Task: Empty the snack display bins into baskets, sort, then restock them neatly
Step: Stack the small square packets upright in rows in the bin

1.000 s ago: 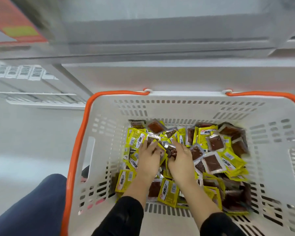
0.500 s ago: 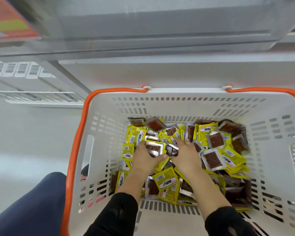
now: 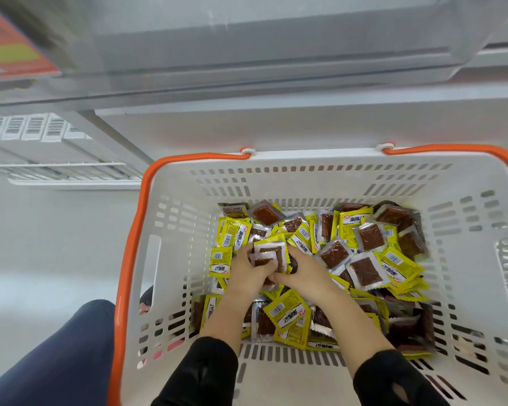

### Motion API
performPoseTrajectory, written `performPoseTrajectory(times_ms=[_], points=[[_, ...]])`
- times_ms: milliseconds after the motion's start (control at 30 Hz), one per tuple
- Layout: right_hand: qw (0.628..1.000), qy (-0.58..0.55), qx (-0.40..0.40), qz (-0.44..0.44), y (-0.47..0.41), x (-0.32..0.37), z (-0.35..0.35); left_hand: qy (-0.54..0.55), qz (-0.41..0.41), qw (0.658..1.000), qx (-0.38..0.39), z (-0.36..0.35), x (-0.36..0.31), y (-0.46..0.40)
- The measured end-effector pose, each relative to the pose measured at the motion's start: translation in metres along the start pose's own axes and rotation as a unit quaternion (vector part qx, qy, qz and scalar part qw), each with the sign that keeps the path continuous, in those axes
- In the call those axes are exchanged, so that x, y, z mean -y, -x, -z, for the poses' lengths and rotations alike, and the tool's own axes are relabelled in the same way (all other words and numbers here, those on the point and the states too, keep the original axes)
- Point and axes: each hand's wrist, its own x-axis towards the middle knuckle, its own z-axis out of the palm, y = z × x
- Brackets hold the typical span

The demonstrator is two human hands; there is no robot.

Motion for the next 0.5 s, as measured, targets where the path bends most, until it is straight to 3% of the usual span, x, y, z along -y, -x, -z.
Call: performPoseTrajectory(times_ms=[167, 333, 500], points=[[0.999, -0.03, 0.022, -0.037, -0.001, -0.005, 0.004, -0.07, -0.052, 0.996, -0.008, -0.001, -0.007, 0.006], [0.995, -0.08, 0.025, -0.053, -0.003, -0.009, 0.018, -0.101, -0.038, 0.994, 0.01, -0.001, -0.014, 0.002], [0.97, -0.236, -0.015, -0.052, 0.022, 0.008, 0.034, 0.015, -0.068, 0.997, 0.011, 0.001, -0.045, 0.024]])
